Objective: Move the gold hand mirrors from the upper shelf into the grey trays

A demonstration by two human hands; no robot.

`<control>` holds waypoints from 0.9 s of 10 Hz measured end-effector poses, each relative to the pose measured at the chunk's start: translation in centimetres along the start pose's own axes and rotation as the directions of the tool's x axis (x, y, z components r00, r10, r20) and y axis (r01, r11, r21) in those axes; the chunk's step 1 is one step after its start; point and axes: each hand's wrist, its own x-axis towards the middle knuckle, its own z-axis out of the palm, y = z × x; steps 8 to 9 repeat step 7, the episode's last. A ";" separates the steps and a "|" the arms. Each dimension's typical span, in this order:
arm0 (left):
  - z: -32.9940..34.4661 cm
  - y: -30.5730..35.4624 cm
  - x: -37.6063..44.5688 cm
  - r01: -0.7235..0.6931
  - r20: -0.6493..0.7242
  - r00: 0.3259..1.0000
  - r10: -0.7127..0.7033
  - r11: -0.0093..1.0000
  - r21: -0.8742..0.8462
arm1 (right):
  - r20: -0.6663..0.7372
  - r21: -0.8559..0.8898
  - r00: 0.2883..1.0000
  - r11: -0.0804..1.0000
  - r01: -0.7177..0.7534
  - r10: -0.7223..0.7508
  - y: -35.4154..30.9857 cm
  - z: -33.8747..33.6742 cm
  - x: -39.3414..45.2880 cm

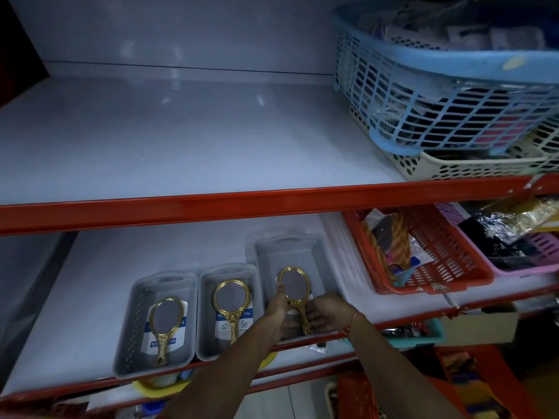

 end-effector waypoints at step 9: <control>-1.3 -0.6 -3.3 -0.095 -0.014 0.995 0.097 0.992 0.078 | -0.192 -0.138 0.944 0.959 0.246 -0.270 -0.5 0.8 -1.5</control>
